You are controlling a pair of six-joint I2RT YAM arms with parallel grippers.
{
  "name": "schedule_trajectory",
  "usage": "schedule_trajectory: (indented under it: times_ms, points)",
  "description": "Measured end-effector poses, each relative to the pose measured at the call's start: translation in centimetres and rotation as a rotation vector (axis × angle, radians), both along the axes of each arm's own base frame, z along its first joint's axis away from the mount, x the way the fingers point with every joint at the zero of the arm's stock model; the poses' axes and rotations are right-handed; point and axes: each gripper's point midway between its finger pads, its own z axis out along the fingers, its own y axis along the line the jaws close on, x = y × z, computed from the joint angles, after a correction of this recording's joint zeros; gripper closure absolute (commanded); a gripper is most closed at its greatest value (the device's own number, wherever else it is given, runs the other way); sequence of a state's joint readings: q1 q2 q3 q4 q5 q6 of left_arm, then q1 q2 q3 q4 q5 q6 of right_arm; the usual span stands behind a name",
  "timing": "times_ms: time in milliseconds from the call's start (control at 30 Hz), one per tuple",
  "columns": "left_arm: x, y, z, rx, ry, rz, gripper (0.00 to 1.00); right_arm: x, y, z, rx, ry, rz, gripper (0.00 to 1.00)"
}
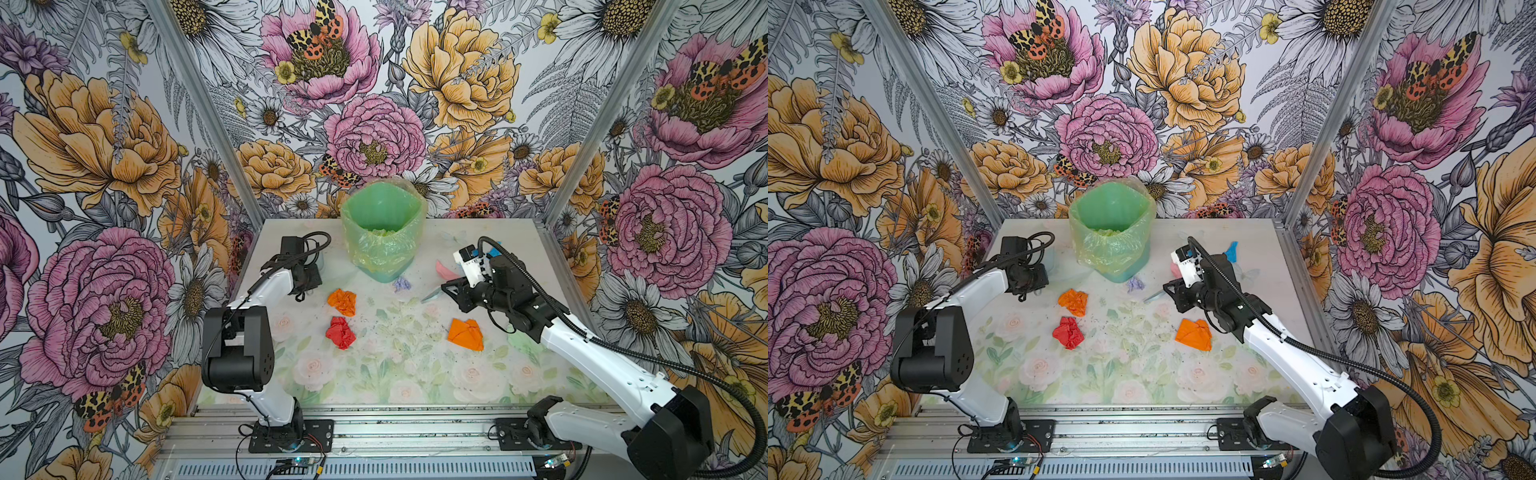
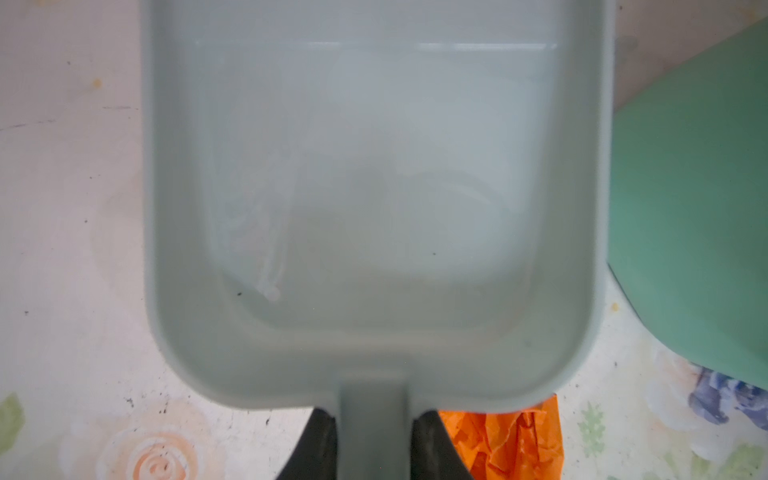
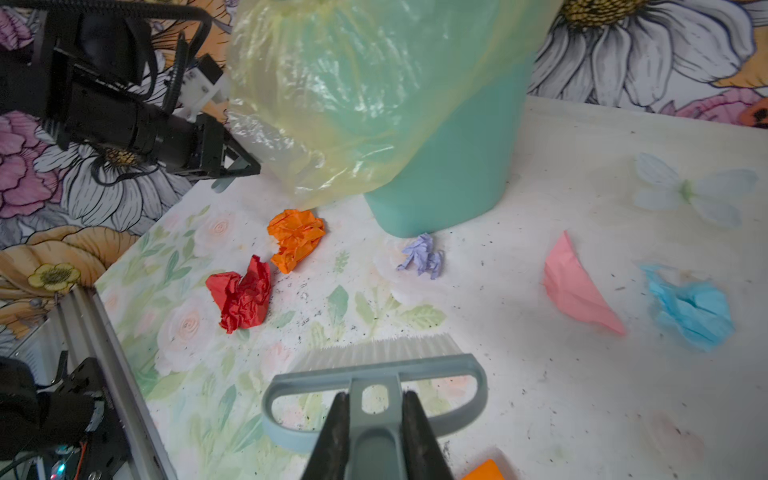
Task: Sweep away the paper scraps from the table
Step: 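Move the brush with the right gripper toward the red and orange scraps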
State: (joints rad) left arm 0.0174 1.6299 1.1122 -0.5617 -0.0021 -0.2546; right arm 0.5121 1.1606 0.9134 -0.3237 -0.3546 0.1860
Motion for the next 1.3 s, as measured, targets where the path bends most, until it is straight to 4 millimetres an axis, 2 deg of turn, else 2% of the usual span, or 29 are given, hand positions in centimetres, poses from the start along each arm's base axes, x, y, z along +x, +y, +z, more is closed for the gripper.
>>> schedule_trajectory:
  times_ms: [267, 367, 467, 633, 800, 933, 1067, 1300]
  points:
    - [-2.5, 0.9, -0.7, -0.003, 0.038, 0.028, 0.85, -3.7, 6.7, 2.2, 0.089, -0.141, 0.273, 1.0]
    - [-3.2, 1.2, -0.7, -0.004, 0.045, 0.038, 0.85, -4.8, 9.3, 2.2, 0.135, -0.194, 0.345, 1.0]
    - [-3.4, 1.4, -0.5, -0.004, 0.042, 0.044, 0.85, -6.0, 12.5, 1.2, 0.156, -0.212, 0.423, 1.0]
    - [-3.5, 1.6, -0.5, -0.005, 0.041, 0.048, 0.85, -7.7, 17.2, -1.9, 0.152, -0.195, 0.532, 1.0]
    - [-3.9, 1.5, -0.9, -0.008, 0.054, 0.046, 0.85, -7.6, 20.9, -3.5, 0.168, -0.199, 0.582, 1.0]
    - [-3.9, 1.4, -1.0, -0.012, 0.055, 0.043, 0.85, -7.1, 23.4, -4.6, 0.179, -0.202, 0.61, 1.0]
    - [-3.9, 1.3, -1.0, -0.017, 0.055, 0.04, 0.85, -6.6, 24.9, -6.0, 0.173, -0.187, 0.624, 1.0]
    - [-3.9, 1.2, -1.0, -0.02, 0.055, 0.039, 0.85, -6.4, 25.5, -8.4, 0.138, -0.155, 0.638, 1.0]
